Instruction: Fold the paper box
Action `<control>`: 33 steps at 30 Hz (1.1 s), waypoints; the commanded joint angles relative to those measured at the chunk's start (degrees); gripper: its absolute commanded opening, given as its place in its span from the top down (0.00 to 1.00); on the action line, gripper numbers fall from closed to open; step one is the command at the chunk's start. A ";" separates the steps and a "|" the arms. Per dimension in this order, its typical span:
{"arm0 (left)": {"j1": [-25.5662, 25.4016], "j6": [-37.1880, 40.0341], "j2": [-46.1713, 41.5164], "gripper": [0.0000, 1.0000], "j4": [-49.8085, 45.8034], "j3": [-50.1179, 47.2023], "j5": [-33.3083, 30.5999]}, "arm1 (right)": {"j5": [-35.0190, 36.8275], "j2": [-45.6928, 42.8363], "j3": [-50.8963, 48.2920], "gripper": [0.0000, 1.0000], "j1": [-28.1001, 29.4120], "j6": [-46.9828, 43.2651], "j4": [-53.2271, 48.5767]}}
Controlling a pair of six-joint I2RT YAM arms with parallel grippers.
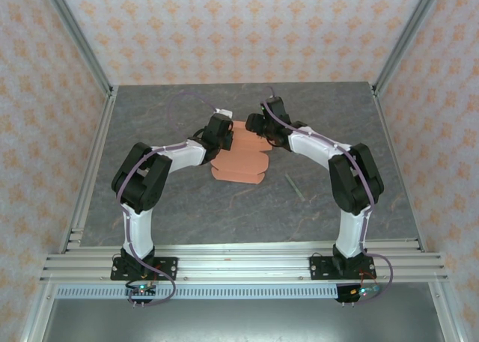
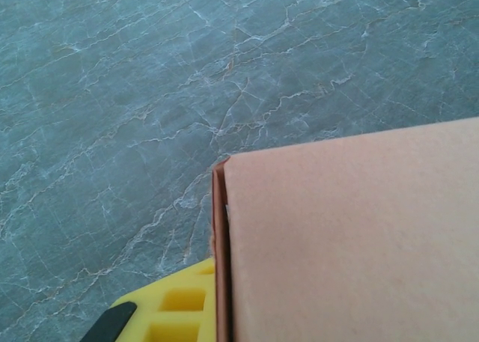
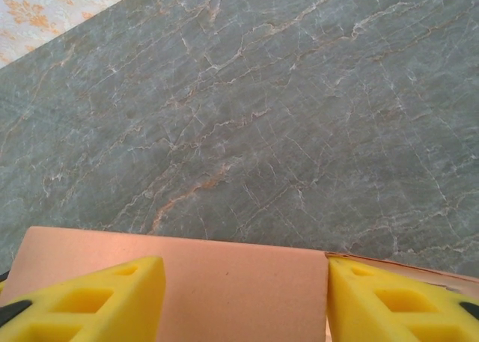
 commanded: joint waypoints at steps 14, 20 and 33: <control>-0.85 0.03 -0.66 1.00 -0.96 1.13 -0.26 | 4.04 -10.81 -0.83 0.35 -1.40 -5.01 -11.15; 0.27 -4.12 -2.39 1.00 -2.60 0.48 1.12 | 1.79 -18.70 -13.00 0.32 -1.40 -4.88 -8.95; 3.27 -9.77 -7.91 1.00 -5.44 -1.41 8.30 | -2.54 -12.35 -17.20 0.27 -1.23 -2.29 1.02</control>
